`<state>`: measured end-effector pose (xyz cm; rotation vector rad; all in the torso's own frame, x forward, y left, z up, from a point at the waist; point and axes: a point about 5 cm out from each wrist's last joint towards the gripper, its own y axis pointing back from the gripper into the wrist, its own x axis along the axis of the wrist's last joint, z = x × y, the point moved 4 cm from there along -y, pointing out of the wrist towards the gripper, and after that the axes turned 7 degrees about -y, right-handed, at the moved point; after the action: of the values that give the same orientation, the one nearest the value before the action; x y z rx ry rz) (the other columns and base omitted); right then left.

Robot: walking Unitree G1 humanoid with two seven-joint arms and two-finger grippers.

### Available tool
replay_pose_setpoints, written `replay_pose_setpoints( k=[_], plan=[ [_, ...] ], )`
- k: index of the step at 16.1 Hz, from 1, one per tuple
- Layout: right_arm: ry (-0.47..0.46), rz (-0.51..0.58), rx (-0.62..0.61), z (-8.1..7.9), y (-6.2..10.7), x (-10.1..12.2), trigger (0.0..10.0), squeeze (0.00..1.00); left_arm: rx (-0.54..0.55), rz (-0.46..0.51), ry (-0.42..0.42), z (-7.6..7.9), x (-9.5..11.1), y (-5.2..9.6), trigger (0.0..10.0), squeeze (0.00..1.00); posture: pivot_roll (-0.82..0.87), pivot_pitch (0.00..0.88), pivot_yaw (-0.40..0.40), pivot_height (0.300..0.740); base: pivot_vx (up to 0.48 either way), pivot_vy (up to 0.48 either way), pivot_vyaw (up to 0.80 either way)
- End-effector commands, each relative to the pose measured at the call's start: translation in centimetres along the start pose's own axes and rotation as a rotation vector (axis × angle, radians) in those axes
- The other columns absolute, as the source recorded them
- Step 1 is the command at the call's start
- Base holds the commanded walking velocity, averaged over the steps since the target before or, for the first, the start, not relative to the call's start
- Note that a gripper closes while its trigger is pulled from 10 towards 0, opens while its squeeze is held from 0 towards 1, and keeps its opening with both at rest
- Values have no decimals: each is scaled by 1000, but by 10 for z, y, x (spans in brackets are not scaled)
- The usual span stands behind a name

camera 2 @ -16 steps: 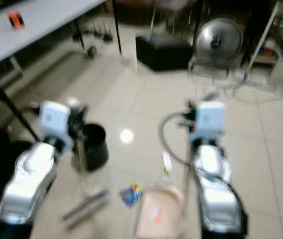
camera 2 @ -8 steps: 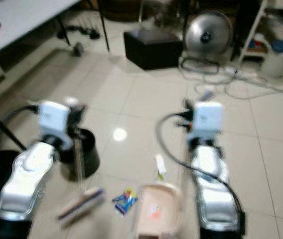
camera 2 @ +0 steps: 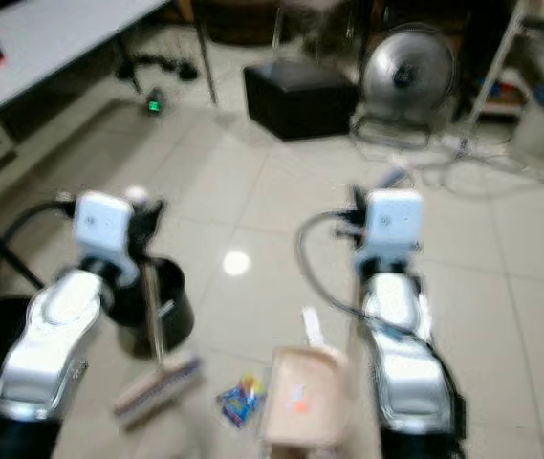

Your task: Sweep floor

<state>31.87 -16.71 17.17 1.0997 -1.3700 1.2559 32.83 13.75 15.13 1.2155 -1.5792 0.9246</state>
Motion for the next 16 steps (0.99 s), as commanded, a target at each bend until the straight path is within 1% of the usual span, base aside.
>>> replay_pose_setpoints(
  k=[1,5,7,8,9,10,11,12,14,15,16],
  plan=[
    [-7,55,28,-11,-3,12,10000,0,39,31,-20,-11,8,0,10000,0,-10,77,61,740,0,0,0],
    [2,70,70,-20,-7,9,10000,0,44,30,-42,-9,7,-1,10000,0,5,106,66,740,0,0,0],
    [19,73,92,-27,-11,6,10000,0,56,45,-35,-5,7,-3,10000,0,1,146,84,740,0,0,0],
    [28,84,95,-29,-14,6,10000,0,54,51,-30,-2,7,-5,10000,0,1,151,85,740,0,0,0],
    [25,114,103,-34,-18,8,10000,0,46,70,-30,5,8,-10,10000,0,8,186,80,740,0,0,0],
    [27,121,110,-36,-20,8,10000,0,43,75,-29,6,9,-12,10000,0,8,186,80,740,0,0,0],
    [28,131,116,-38,-22,7,10000,0,48,90,-30,8,10,-14,10000,0,20,217,77,740,0,0,0],
    [31,144,121,-41,-25,6,10000,0,57,112,-9,10,12,-16,10000,0,28,244,73,740,0,0,0],
    [52,156,151,-46,-30,1,10000,0,83,129,13,10,12,-20,10000,0,40,289,72,740,0,0,0],
    [100,148,183,-52,-34,-6,10000,0,97,138,11,10,11,-23,10000,0,43,319,71,740,0,0,0],
    [115,151,193,-53,-35,-8,10000,0,98,143,11,10,11,-23,10000,0,47,336,69,740,0,0,0]
  ],
)
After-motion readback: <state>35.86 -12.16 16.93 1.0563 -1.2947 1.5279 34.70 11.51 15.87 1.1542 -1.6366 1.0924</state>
